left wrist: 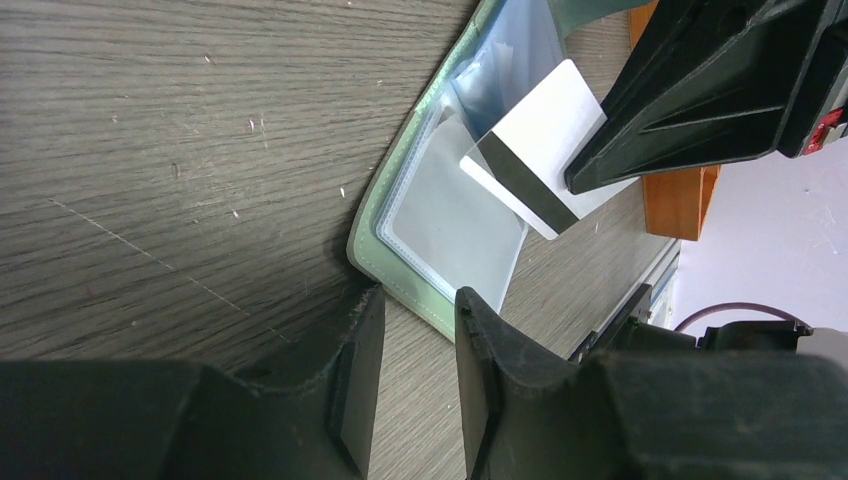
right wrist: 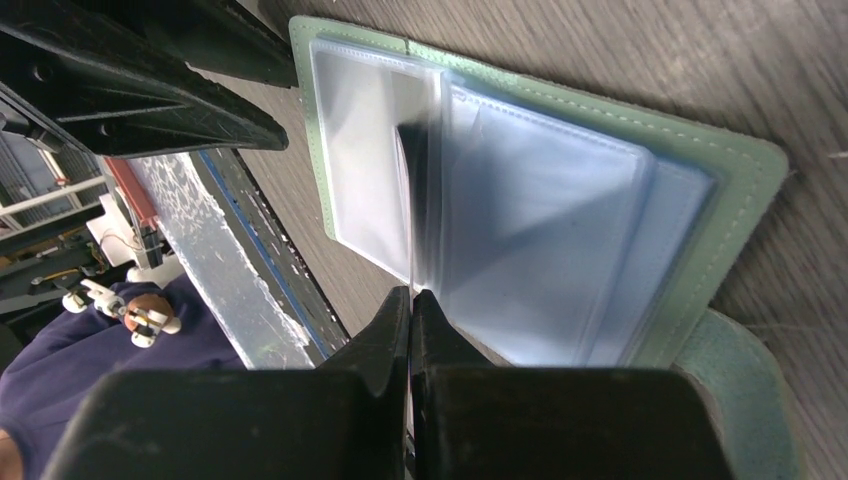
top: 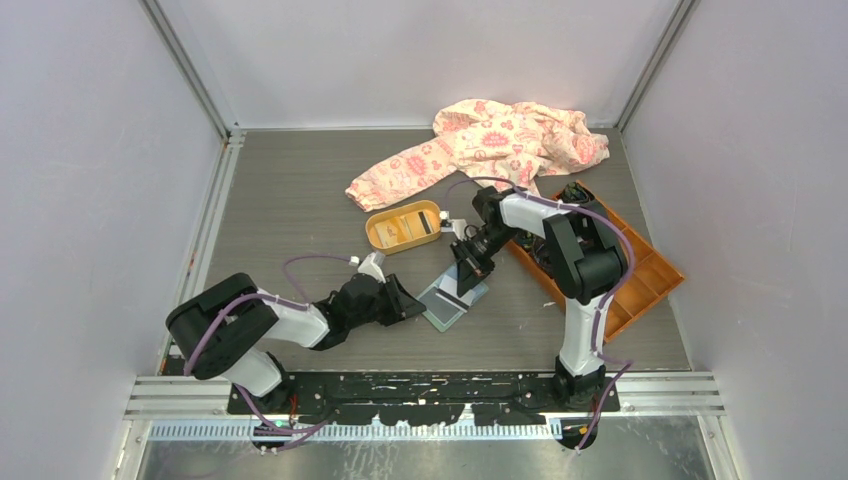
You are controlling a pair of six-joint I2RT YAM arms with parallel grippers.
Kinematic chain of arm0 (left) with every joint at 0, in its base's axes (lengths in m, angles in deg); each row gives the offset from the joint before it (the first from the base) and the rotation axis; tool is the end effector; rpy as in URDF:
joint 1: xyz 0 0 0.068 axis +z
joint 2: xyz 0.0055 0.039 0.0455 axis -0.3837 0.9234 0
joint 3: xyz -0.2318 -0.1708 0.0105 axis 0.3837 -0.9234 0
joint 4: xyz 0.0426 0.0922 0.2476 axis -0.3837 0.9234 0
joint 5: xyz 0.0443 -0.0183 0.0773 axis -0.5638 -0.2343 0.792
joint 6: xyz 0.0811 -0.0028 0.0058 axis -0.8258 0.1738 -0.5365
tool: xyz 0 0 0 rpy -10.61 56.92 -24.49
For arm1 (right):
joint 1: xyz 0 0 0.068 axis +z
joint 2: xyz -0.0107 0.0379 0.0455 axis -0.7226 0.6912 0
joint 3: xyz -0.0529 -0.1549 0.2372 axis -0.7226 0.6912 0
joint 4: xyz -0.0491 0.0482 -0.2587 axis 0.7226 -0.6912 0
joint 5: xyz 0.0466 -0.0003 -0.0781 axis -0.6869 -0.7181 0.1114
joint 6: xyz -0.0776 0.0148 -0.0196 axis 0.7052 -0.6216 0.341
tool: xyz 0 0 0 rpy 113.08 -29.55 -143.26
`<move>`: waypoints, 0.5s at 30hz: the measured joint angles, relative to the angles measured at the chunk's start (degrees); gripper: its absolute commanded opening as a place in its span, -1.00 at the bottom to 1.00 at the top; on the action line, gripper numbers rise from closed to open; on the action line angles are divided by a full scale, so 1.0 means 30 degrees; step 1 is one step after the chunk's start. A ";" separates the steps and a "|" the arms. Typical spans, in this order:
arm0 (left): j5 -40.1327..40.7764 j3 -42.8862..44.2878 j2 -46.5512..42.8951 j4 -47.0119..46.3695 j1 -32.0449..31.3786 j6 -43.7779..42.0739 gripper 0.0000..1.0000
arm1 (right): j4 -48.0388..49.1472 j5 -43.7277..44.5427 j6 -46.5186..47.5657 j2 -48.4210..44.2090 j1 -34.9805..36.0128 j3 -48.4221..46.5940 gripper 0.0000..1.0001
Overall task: Put the credit cards into the card holder
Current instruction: Insert the credit card into the card holder.
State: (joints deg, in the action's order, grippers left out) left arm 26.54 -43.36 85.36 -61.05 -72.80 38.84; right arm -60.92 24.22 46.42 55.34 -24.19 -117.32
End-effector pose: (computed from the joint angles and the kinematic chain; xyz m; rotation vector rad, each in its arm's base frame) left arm 0.1769 -0.2164 0.1075 -0.2975 2.3373 -1.1749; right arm 0.3035 0.1776 0.1270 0.9947 -2.6313 -1.1848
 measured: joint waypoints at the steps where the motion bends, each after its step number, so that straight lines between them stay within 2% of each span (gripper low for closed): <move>1: 0.0000 0.0000 0.0007 -0.0007 0.0000 0.0000 -0.33 | 0.0066 0.0000 -0.0109 0.0000 0.0073 -0.0015 -0.98; 15: -0.0022 0.0131 0.0248 -0.0102 0.0000 0.0007 -0.36 | 0.2441 -0.0029 -0.1749 0.0007 0.0153 0.0270 -0.98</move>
State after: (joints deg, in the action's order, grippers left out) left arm 26.47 -42.97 86.10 -61.35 -72.80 38.87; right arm -53.59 24.13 41.17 55.36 -23.73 -116.51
